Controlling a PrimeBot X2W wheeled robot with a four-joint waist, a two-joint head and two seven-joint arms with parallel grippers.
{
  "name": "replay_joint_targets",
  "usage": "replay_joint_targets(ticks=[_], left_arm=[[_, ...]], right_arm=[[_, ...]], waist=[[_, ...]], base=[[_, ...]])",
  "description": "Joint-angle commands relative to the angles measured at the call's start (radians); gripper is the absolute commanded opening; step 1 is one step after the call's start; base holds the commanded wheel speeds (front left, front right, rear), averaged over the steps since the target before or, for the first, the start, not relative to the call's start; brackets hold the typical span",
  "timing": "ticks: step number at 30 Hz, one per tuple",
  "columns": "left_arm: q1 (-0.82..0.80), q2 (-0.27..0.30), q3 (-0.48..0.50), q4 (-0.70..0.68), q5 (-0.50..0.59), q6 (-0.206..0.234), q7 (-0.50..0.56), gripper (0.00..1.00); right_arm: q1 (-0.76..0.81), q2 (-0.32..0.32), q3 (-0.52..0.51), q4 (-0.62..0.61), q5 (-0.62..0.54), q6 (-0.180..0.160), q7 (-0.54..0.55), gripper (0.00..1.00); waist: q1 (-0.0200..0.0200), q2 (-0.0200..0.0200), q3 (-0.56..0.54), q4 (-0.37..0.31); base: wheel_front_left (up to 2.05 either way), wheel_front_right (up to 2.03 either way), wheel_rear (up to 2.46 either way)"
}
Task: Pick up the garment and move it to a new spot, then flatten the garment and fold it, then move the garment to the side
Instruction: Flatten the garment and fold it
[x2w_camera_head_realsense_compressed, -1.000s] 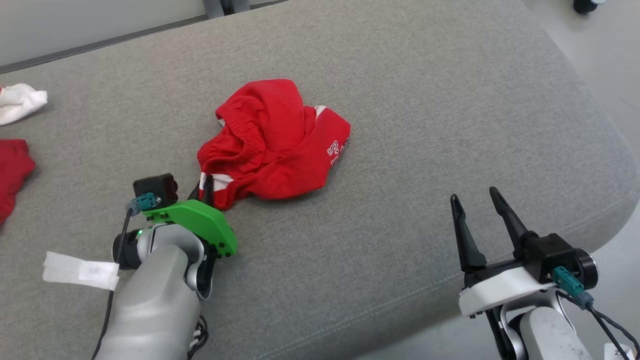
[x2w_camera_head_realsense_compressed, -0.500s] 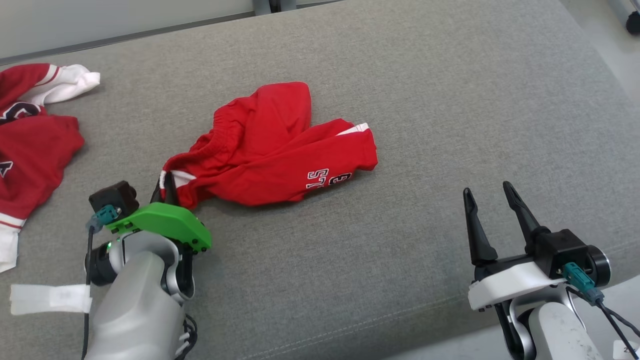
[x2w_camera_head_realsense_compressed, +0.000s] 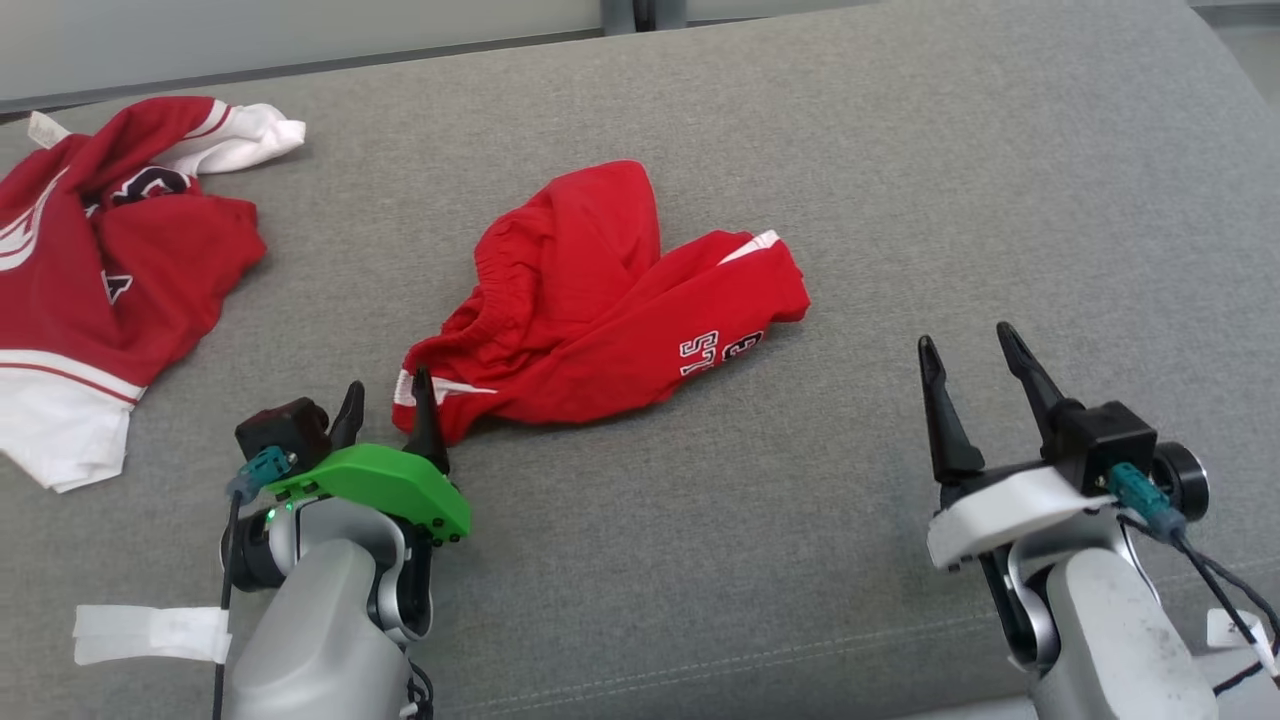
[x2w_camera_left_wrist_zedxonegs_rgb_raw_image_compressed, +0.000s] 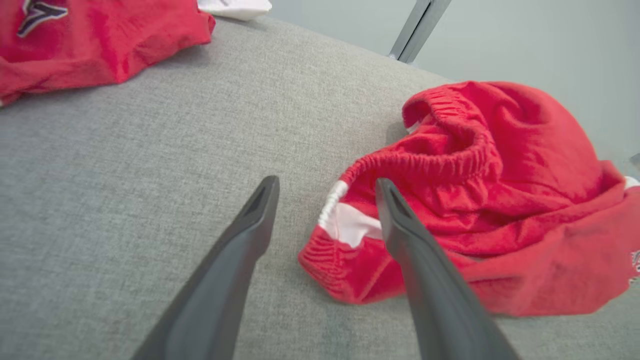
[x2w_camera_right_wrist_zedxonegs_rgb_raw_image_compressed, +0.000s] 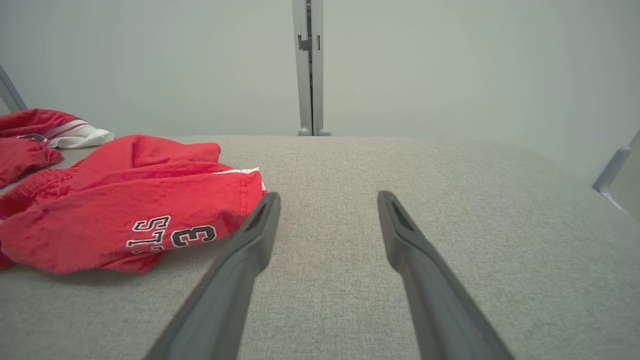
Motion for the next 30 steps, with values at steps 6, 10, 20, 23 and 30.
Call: replay_joint_targets(ticks=[6,10,20,23,30], left_arm=[[0.061,0.003,-0.017,-0.129,0.071,-0.015,-0.004,1.0],[0.105,-0.001,-0.042,-0.221,0.096,-0.013,-0.004,1.0],[0.207,0.009,-0.101,-0.421,0.139,0.026,0.01,1.0],[0.243,0.013,-0.109,-0.483,0.138,0.04,0.024,1.0],[0.309,0.041,-0.11,-0.593,0.14,0.078,0.055,1.0]], right_arm=[[-0.136,-0.035,0.014,0.092,0.074,0.0,0.083,1.0],[-0.217,-0.065,0.029,0.176,0.124,0.0,0.132,1.0],[-0.349,-0.127,0.046,0.393,0.25,0.0,0.174,1.0],[-0.371,-0.144,0.056,0.444,0.283,0.0,0.166,1.0],[-0.402,-0.17,0.096,0.54,0.335,0.0,0.16,1.0]], waist=[[0.0,0.0,-0.01,0.106],[0.0,0.0,0.004,0.168],[0.0,0.0,0.03,0.292],[0.0,0.0,0.033,0.315],[0.0,0.0,0.036,0.344]], base=[[0.0,0.0,0.0],[0.0,0.0,0.0],[0.0,0.0,0.0],[0.0,0.0,0.0],[0.0,0.0,0.0]])
